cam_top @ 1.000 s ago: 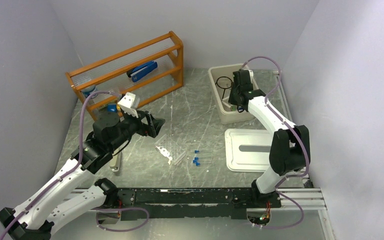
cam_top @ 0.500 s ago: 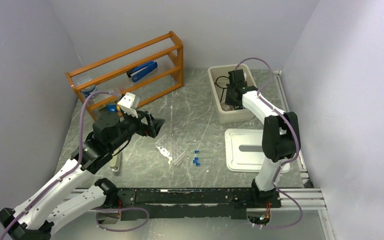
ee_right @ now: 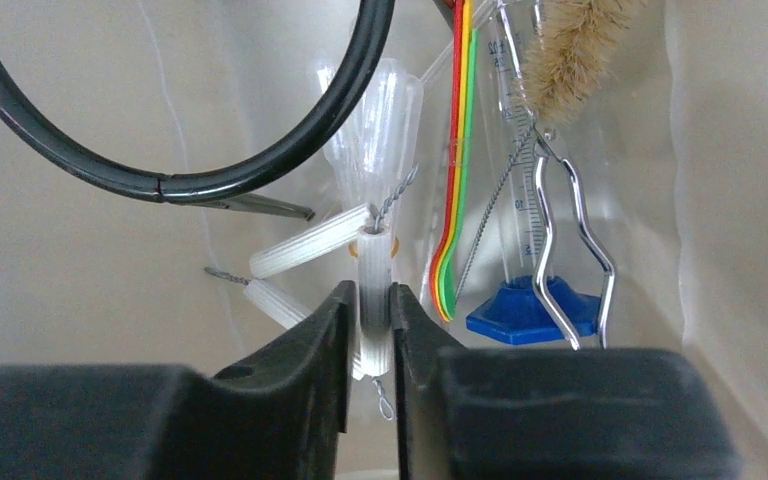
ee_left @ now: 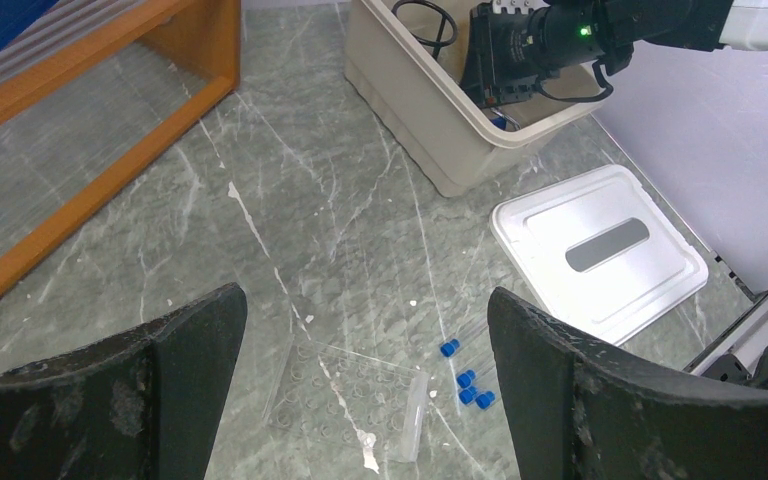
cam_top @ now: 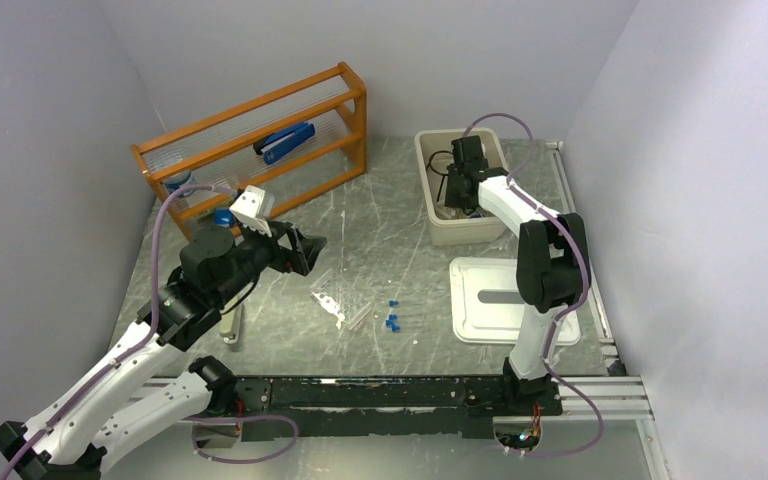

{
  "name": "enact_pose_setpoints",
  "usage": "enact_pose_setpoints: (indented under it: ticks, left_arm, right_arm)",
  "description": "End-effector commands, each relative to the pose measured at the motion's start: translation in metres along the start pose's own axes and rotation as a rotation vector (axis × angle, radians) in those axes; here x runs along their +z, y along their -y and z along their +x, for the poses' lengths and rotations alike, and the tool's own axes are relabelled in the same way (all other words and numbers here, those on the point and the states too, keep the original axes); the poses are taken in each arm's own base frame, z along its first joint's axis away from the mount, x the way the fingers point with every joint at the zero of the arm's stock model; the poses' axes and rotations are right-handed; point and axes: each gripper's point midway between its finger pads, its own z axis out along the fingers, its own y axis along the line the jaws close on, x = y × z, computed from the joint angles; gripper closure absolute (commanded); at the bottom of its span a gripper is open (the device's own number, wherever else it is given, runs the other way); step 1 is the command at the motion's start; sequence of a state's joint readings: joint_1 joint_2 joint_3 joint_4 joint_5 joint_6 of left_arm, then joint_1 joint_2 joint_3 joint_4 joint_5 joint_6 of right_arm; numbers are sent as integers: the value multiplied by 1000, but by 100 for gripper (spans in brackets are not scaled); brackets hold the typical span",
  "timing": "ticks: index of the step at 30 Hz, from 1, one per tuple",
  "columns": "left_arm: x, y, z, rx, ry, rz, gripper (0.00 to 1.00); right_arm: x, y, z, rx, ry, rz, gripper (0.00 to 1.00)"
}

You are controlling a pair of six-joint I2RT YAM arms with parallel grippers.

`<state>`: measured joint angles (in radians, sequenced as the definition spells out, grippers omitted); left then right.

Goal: Organize the chemistry lab equipment

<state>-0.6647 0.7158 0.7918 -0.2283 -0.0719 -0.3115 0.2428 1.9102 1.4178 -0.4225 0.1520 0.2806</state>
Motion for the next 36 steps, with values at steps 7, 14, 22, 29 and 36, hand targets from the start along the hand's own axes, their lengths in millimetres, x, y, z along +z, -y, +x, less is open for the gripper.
enact_pose_setpoints:
  ticks: [7,14,22,29,36]
  left_arm:
    - [-1,-2,-2,2,4,-11,6]
    - [0,-2,0,2,-8,-11,6]
    - [0,-1,1,2,-20,-8,7]
    - [-3,-9,-1,-2,-9,-52,7]
    - [-2,-12,1,-3,-17,-67,7]
  right_arm:
    - [-64,3,-41,50,150,-18,57]
    - [-124,-8,-33,11,222,-88,50]
    - [-192,-63,44,-167,280,-265,43]
    - [-187,-74,123,-169,188,-360,43]
    - [-161,-62,180,-148,30,-243,41]
